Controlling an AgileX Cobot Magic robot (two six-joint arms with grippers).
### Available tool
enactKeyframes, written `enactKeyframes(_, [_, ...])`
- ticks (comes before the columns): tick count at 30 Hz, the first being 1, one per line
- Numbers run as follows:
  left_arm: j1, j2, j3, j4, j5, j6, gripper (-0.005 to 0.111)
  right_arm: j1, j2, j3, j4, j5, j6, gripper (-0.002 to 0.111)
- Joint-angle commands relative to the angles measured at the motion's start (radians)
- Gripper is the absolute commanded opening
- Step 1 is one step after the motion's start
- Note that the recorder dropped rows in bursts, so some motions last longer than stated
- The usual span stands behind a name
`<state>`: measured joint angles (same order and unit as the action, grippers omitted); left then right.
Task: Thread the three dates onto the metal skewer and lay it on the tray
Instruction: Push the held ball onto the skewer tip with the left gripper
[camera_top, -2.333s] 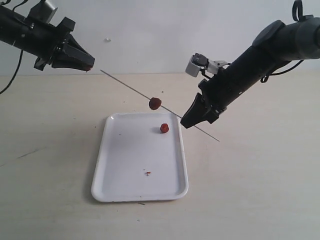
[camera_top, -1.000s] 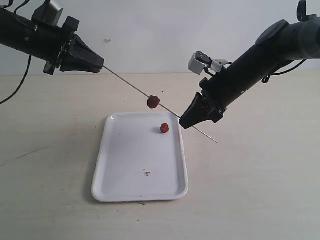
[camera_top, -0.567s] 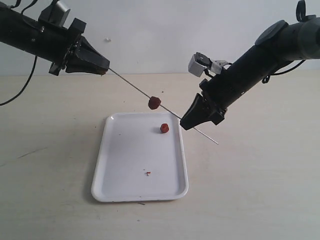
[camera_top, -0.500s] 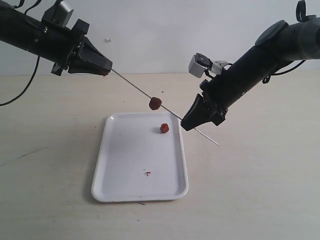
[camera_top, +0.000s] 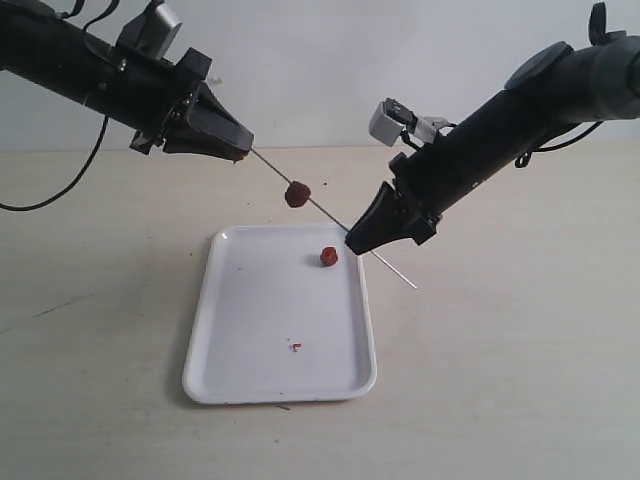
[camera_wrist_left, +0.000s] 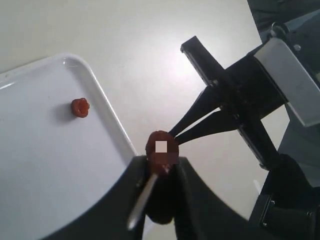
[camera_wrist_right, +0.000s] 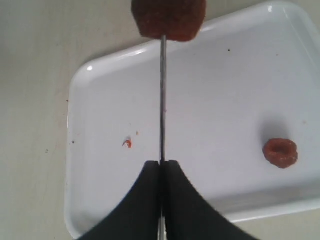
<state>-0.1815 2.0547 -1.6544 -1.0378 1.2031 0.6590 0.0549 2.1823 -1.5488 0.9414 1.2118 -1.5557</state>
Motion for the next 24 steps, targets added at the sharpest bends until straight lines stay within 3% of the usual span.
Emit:
enactKeyframes(1, [-0.020,-0.002,0.002,-0.011,0.018,0.016,0.018,0.026,-0.004,-0.003,0.064,0.004,-0.012,0.000])
enactKeyframes(9, [-0.026,-0.002,0.002,0.001,0.018,0.030,0.021,0.028,-0.004,-0.003,0.124,-0.015,-0.006,0.000])
enactKeyframes(16, [-0.029,-0.002,0.002,0.008,0.018,0.039,0.044,0.032,-0.004,-0.003,0.169,-0.015,-0.006,0.000])
enactKeyframes(24, [-0.029,-0.002,0.002,0.010,0.018,0.041,0.045,0.032,-0.004,-0.003,0.180,-0.015,-0.004,0.000])
